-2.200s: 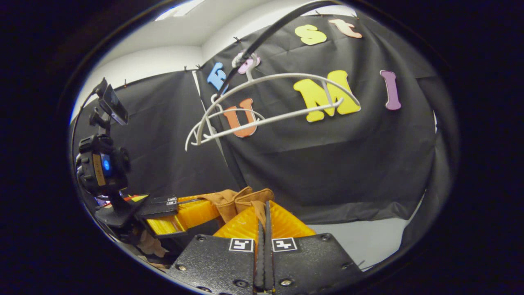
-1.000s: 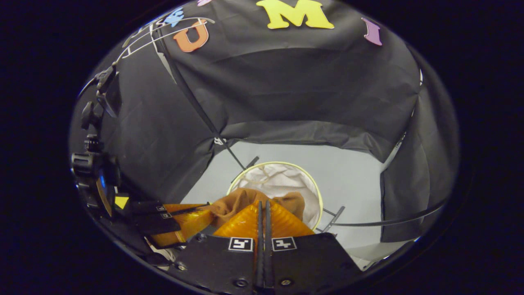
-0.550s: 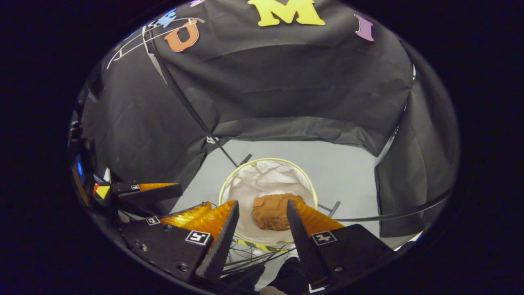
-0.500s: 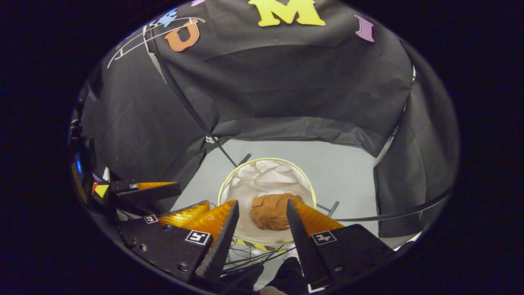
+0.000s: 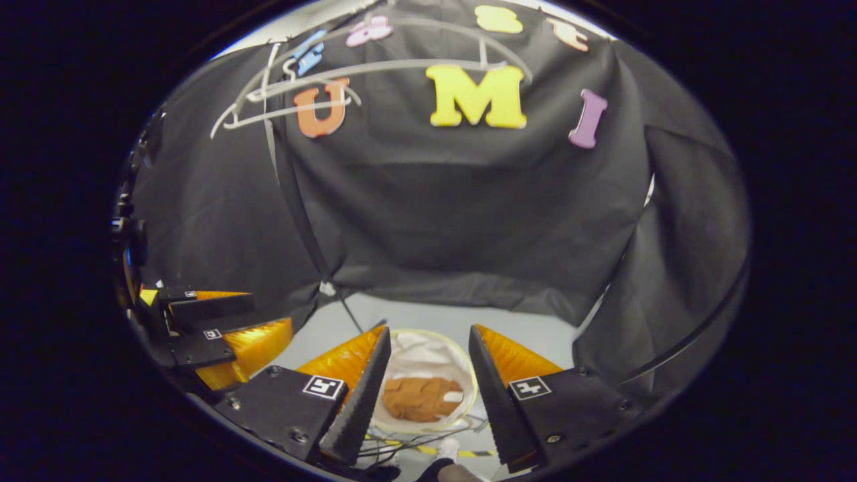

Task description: Grasp the clothes on the hanger with both hands and then place them into the laundry hamper below.

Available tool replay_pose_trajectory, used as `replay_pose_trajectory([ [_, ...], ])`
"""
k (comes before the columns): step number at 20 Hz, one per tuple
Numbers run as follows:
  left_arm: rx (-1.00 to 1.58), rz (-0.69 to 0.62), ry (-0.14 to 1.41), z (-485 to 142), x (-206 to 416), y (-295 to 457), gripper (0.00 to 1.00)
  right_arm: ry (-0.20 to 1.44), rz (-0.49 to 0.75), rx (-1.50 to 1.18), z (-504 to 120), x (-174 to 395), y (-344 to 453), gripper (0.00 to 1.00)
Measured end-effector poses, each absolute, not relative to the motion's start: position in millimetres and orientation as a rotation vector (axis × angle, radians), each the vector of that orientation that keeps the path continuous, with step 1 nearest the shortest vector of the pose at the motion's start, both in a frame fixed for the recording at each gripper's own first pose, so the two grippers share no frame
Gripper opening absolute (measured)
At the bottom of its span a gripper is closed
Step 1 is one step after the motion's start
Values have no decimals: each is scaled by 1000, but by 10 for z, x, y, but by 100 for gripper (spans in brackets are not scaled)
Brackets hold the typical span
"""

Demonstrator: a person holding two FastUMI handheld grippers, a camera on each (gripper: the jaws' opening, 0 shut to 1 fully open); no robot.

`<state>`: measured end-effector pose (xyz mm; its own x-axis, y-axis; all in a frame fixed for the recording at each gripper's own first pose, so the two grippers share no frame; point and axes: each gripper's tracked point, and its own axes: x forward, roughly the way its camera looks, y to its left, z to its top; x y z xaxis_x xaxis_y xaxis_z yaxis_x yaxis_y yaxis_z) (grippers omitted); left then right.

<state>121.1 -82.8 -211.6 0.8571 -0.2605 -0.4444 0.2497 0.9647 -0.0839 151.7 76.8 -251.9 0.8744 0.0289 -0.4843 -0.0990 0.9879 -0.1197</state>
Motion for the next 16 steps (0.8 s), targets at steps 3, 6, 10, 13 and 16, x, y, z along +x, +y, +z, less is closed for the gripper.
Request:
replay_pose_trajectory([
  [3, -9, -255, 311, -1529, 1188, -647, 97, 342, 47, -129, -1843, 1290, 857, 85],
  [6, 16, -251, 194, -1222, 1065, -423, 96, 268, 25, -97, -1485, 1007, 942, 99],
  [10, -10, -247, 117, -790, 941, -255, 91, 171, 8, -78, -1010, 723, 965, 100],
  [13, -5, -219, 62, -499, 727, -167, 96, 92, 4, -65, -677, 551, 912, 100],
  [16, 11, -145, 23, -299, 594, 11, 100, 33, 14, -63, -434, 438, 823, 99],
])
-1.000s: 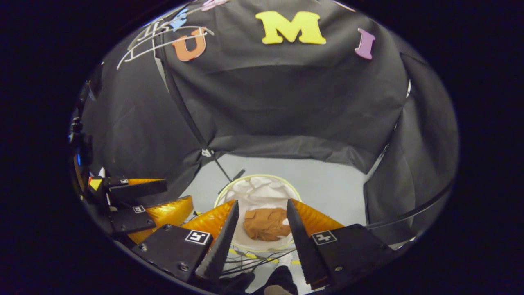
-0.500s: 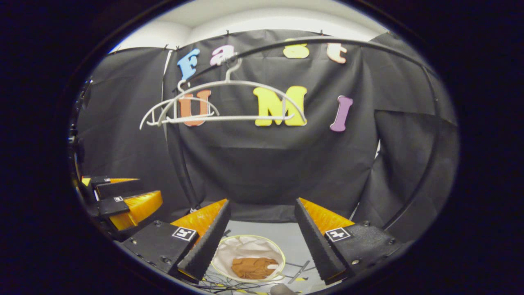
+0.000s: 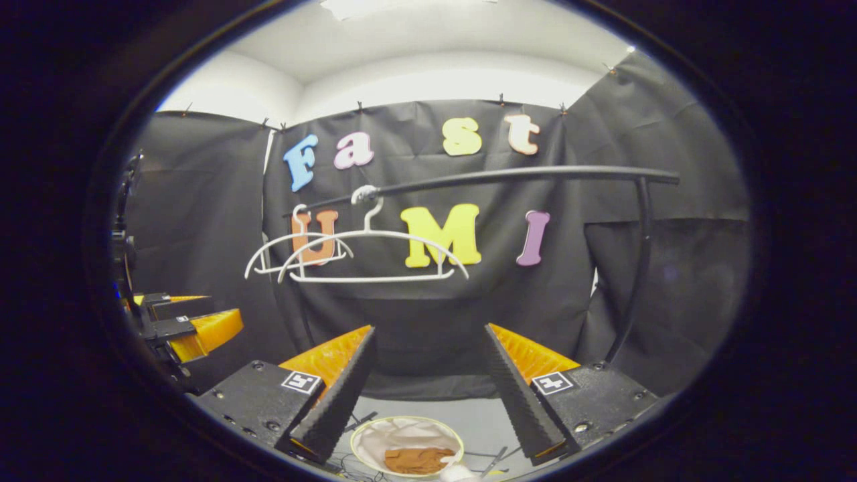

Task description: Grasp the clothes on the hanger with both hands and then place them into the laundry hamper below.

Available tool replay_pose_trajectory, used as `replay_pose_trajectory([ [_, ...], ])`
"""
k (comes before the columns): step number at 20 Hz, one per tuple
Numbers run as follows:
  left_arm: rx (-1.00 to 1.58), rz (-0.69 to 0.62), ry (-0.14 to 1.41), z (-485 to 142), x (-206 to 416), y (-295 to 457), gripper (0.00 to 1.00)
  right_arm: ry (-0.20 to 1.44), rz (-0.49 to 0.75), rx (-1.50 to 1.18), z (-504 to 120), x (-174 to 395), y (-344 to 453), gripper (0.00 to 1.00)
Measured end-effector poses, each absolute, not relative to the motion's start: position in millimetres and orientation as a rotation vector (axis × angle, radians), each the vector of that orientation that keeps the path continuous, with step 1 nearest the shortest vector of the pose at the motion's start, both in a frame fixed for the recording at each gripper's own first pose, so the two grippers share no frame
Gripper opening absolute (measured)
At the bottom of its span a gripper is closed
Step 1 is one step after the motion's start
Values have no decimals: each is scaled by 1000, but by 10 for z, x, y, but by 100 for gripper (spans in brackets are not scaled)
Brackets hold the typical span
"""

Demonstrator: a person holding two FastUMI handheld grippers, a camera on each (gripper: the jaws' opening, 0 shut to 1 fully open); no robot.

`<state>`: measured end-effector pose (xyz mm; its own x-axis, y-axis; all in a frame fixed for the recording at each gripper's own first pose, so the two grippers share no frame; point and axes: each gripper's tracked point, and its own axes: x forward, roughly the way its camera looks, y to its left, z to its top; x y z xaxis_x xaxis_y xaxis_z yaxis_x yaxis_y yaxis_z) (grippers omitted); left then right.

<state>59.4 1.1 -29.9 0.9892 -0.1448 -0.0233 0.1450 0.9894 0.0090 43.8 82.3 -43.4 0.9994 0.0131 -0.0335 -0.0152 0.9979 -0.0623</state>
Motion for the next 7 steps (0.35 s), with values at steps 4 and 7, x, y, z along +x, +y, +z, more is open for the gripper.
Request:
replay_pose_trajectory([
  [4, 2, -76, -23, -69, 347, 128, 100, -3, 10, -46, -244, 319, 646, 100],
  [7, 31, -42, -66, 84, 218, 162, 100, -24, -1, -37, -220, 229, 596, 100],
])
